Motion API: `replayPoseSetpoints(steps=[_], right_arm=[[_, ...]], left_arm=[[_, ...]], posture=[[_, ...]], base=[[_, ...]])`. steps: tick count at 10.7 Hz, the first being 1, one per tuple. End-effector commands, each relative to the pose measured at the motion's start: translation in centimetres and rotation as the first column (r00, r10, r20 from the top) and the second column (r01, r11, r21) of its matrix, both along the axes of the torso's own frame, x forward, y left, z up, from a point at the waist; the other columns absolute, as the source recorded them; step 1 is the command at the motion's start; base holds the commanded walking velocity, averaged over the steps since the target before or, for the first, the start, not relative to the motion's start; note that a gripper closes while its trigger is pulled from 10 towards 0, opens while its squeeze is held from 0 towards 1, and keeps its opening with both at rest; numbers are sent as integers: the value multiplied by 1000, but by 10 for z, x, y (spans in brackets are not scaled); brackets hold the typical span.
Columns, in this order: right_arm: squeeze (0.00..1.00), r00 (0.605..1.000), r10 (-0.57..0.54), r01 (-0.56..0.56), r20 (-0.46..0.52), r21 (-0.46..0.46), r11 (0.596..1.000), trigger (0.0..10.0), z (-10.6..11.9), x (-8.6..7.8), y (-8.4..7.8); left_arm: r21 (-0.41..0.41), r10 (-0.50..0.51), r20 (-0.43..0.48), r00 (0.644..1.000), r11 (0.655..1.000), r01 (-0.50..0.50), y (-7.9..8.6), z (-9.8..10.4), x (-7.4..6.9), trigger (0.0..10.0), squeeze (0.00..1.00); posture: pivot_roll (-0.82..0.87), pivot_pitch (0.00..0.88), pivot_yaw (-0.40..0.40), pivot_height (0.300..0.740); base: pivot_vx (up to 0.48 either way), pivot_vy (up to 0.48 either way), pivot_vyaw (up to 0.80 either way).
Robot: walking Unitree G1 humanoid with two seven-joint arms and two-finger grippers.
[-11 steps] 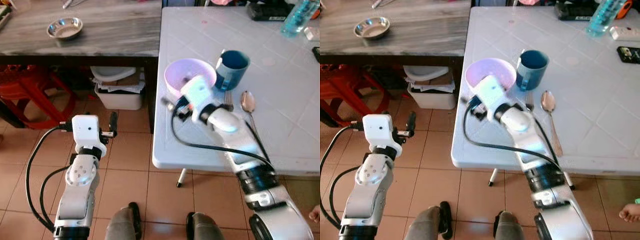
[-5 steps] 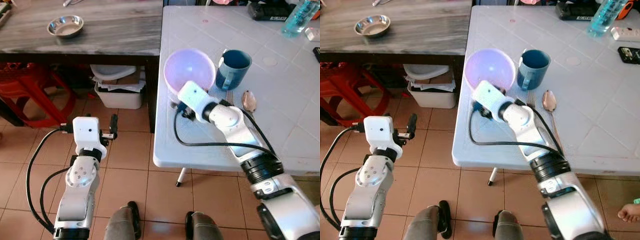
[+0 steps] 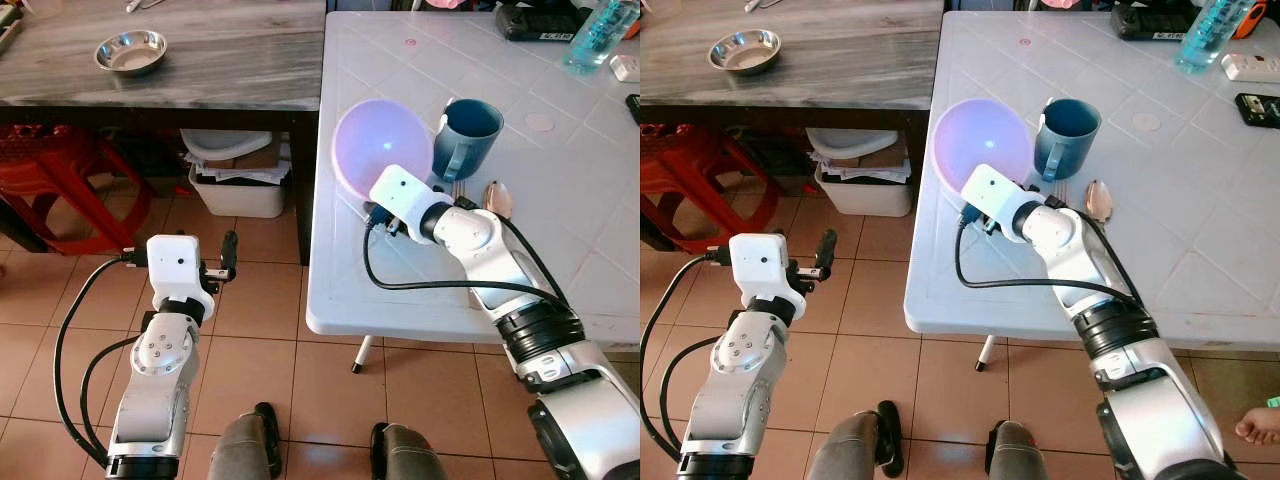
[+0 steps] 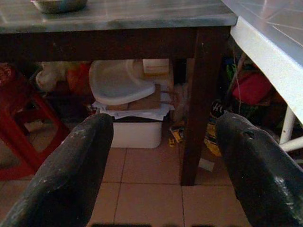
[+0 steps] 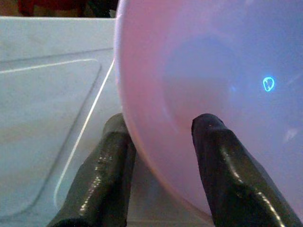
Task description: Setting the table
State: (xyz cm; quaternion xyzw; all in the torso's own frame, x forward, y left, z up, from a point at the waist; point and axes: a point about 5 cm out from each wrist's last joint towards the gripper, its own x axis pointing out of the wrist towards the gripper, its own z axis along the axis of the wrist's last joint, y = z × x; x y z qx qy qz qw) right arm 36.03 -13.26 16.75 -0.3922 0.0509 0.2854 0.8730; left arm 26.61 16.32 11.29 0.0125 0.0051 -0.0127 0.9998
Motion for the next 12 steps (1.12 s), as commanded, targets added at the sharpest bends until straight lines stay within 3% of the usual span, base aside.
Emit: replayPoseSetpoints(steps=[1, 4, 5, 7, 9, 12], right_arm=[[0, 1000, 11, -11, 5, -19, 1000, 0, 1, 0, -1], [0, 999, 22, -21, 43, -31, 999, 0, 1, -1, -2], [0, 998, 8, -12, 65, 55, 998, 0, 4, -6, -3], [0, 999, -28, 24, 38, 104, 994, 0, -8, -17, -13], [0, 996, -24, 14, 86, 111, 994, 0, -10, -24, -16], [0, 973, -59, 12, 225, 206, 979, 0, 5, -30, -10]], left_arm=[[11, 10, 4, 1000, 1000, -10, 4, 2, -3, 10000, 0], [5, 8, -1, 1000, 1000, -8, 4, 2, -4, 10000, 0], [-10, 2, 10, 1000, 1000, -1, 2, 6, -3, 10000, 0], [-17, 11, 7, 1000, 1000, -11, 5, 6, -2, 10000, 0], [-27, 7, 1, 1000, 1000, -7, 1, 4, -1, 10000, 0], [-18, 42, 5, 999, 999, -42, 4, 4, 5, 10000, 0]], posture=[[-39, 192, 39, 740], [-37, 191, 37, 740], [-28, 187, 32, 740], [-32, 180, 31, 740], [-40, 173, 32, 740], [-46, 141, 27, 740]], base=[[0, 0, 0], [0, 0, 0], [0, 0, 0], [0, 0, 0], [0, 0, 0], [0, 0, 0]])
